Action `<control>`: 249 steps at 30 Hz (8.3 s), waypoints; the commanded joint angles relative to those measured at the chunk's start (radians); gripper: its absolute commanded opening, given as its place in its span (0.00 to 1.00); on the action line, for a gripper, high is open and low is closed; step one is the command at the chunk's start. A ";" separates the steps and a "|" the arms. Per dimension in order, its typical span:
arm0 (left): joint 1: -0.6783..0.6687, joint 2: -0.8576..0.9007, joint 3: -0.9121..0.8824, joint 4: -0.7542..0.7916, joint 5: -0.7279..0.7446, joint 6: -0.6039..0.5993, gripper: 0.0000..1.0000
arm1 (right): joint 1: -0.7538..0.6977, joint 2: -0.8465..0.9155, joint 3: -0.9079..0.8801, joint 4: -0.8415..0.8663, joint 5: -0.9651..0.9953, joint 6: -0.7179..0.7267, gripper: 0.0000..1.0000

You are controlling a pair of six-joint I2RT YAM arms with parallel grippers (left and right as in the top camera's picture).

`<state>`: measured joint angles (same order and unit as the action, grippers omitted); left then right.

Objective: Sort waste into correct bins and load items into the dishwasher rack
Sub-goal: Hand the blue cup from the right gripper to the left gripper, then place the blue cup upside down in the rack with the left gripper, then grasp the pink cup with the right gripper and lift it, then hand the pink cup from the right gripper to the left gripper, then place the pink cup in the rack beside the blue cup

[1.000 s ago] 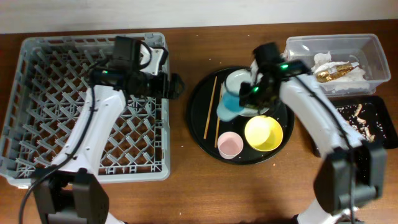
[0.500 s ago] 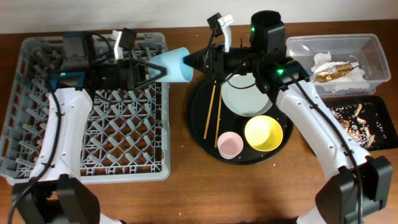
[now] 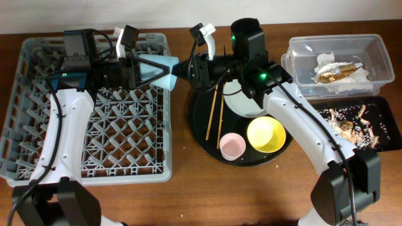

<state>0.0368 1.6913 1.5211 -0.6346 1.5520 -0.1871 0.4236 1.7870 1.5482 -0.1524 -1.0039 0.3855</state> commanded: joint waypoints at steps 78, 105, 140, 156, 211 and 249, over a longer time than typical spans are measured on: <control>-0.174 -0.059 0.386 -0.309 -1.606 0.171 0.34 | -0.378 0.036 0.008 -0.833 0.490 -0.198 0.98; -0.224 0.094 -0.069 -0.674 -1.498 0.068 0.34 | -0.378 0.036 0.008 -0.865 0.494 -0.199 0.98; -0.224 0.095 0.341 -0.584 -1.414 0.068 0.99 | -0.024 -0.079 -0.298 -0.940 0.892 0.061 0.17; -0.224 0.095 0.341 -0.584 -1.417 0.068 0.99 | -0.024 -0.079 -0.322 -0.932 0.865 0.061 0.17; -0.121 0.095 0.341 -0.457 0.000 0.302 0.52 | -0.152 -0.157 -0.110 0.085 -0.139 0.143 0.74; -0.213 0.371 0.346 -0.699 -1.601 0.209 0.99 | -0.312 -0.157 -0.112 -0.825 0.571 -0.094 0.98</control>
<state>-0.1776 2.0556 1.8477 -1.3319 -0.0418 0.0219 0.1112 1.6299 1.4345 -0.9737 -0.4450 0.3031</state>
